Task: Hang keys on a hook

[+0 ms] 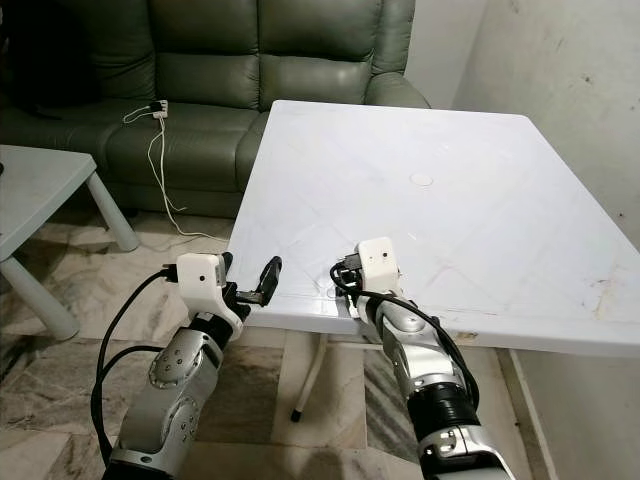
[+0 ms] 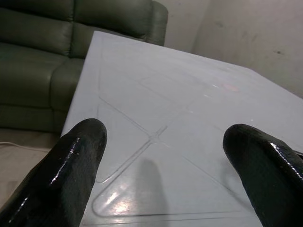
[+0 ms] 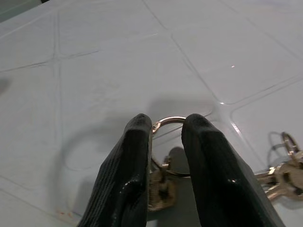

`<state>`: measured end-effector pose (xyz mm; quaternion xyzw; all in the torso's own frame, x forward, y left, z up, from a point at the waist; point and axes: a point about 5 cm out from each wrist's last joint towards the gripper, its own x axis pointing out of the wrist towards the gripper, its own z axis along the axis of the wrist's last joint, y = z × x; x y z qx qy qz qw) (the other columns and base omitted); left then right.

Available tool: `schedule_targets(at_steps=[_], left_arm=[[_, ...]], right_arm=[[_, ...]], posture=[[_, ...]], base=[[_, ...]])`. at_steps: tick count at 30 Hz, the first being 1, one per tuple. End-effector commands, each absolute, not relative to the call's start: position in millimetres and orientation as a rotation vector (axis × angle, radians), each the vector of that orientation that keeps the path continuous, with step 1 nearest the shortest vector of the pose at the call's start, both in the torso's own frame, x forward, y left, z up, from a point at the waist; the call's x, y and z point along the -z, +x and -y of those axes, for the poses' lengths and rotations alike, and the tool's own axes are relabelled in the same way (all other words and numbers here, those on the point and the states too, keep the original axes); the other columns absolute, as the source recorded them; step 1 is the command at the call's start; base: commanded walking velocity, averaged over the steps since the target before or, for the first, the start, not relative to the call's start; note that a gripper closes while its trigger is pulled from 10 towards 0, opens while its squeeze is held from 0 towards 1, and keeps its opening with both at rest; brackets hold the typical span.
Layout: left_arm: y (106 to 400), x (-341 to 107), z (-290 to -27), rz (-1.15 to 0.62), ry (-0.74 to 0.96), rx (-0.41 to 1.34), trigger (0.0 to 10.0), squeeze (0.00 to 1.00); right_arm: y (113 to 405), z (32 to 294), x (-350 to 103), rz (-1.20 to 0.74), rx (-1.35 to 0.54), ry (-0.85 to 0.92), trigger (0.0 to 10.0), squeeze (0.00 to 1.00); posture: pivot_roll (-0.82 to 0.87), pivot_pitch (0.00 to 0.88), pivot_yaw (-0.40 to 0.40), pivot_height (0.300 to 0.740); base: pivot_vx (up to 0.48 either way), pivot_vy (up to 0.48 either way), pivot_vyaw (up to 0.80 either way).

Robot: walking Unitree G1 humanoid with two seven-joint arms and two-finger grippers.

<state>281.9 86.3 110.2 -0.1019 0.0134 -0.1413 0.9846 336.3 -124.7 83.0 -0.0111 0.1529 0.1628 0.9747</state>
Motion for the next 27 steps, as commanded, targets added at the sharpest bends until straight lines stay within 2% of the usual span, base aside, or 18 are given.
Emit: schedule_targets(at_steps=[1, 6, 22, 23, 24, 25, 26, 27], left_arm=[[281, -116, -72, -0.016, -0.261, 0.302, 10.0, 0.0], [282, -117, -72, -0.015, -0.266, 0.303, 10.0, 0.0], [283, -118, -73, -0.016, -0.27, 0.304, 10.0, 0.0], [283, -118, -73, -0.016, -0.27, 0.304, 10.0, 0.0], [283, -118, -72, -0.016, -0.27, 0.304, 10.0, 0.0], [282, -118, -72, -0.016, -0.27, 0.305, 10.0, 0.0], [282, -118, -72, -0.016, -0.271, 0.305, 10.0, 0.0], [282, -118, -72, -0.016, -0.271, 0.305, 10.0, 0.0]], right_arm=[[338, 130, -84, -0.304, -0.317, -0.02, 10.0, 0.0], [339, 139, -84, -0.304, -0.333, -0.052, 10.0, 0.0], [335, 143, -82, -0.316, -0.42, -0.007, 9.9, 0.0], [334, 143, -83, -0.313, -0.429, 0.006, 6.2, 0.0], [334, 143, -83, -0.308, -0.437, 0.01, 4.5, 0.0], [334, 143, -84, -0.304, -0.437, 0.006, 4.7, 0.0], [334, 144, -83, -0.308, -0.429, -0.002, 3.8, 0.0], [334, 144, -83, -0.308, -0.429, -0.002, 3.8, 0.0]], posture=[[0.01, 0.003, -0.076, 0.74], [0.01, 0.005, -0.072, 0.74], [0.01, 0.01, -0.067, 0.74], [0.01, 0.011, -0.066, 0.74], [0.01, 0.011, -0.066, 0.74], [0.01, 0.011, -0.066, 0.74], [0.0, 0.011, -0.065, 0.74], [0.0, 0.011, -0.065, 0.74]], base=[[0.0, 0.0, 0.0], [0.0, 0.0, 0.0], [0.0, 0.0, 0.0], [0.0, 0.0, 0.0], [0.0, 0.0, 0.0], [0.0, 0.0, 0.0], [0.0, 0.0, 0.0], [0.0, 0.0, 0.0]])
